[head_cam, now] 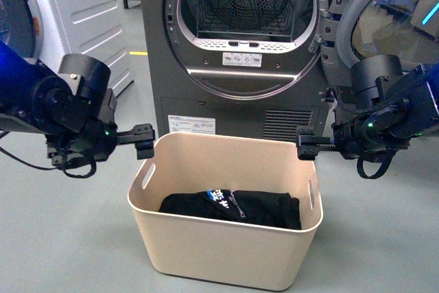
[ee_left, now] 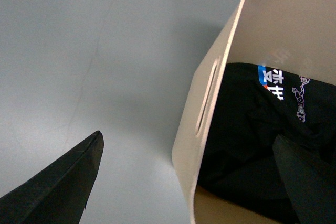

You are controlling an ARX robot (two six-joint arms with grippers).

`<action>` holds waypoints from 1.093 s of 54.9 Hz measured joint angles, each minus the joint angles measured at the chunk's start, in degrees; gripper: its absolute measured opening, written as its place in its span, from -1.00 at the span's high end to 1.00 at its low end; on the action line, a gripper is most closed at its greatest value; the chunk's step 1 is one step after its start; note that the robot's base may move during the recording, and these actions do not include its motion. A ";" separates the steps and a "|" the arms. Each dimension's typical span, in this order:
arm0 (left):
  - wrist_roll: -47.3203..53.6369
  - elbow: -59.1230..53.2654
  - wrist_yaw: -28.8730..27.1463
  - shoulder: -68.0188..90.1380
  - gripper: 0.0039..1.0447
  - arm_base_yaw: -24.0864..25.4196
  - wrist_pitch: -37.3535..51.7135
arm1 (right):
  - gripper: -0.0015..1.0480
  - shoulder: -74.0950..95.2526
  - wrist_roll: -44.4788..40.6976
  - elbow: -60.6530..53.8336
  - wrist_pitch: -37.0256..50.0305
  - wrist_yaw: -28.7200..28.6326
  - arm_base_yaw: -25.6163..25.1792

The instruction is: Move hamper under clothes hanger

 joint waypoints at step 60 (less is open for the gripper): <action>13.31 -2.78 1.38 4.90 -0.88 0.42 4.09 | -0.85 9.03 -0.72 1.14 -4.24 6.14 2.19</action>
